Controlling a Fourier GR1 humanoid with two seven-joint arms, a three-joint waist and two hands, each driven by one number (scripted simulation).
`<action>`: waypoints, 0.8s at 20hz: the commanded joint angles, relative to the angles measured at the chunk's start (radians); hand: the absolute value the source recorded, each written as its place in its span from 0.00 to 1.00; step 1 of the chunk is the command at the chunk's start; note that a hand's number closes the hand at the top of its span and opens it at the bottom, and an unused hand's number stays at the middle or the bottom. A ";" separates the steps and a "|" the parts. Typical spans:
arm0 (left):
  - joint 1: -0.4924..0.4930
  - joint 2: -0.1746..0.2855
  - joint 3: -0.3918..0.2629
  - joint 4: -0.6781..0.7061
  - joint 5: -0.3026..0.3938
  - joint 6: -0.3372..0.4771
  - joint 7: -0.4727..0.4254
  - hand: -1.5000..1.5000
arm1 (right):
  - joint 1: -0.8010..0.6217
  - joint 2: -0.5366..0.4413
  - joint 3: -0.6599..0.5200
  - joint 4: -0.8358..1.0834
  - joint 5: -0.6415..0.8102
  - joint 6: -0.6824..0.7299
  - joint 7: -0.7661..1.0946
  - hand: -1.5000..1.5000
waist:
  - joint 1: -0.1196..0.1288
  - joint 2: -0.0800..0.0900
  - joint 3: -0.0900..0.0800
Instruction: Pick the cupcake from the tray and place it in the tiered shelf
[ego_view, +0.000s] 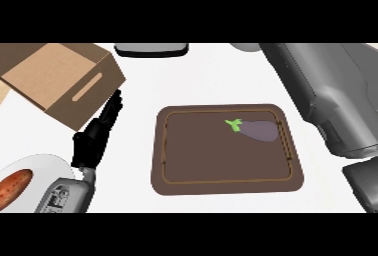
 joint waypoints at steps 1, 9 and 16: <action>-0.009 0.016 0.012 -0.031 0.009 -0.016 0.016 0.50 | -0.022 -0.047 -0.014 -0.016 0.070 0.089 0.217 1.00 | -0.005 -0.002 0.001; 0.007 0.003 0.016 0.027 -0.005 -0.012 -0.022 0.50 | -0.067 -0.152 -0.098 -0.036 0.118 0.169 0.157 1.00 | -0.002 0.006 0.000; -0.021 -0.018 0.012 0.004 -0.013 0.000 0.016 0.50 | -0.040 -0.202 -0.136 -0.087 0.192 0.191 0.124 1.00 | 0.002 0.005 0.001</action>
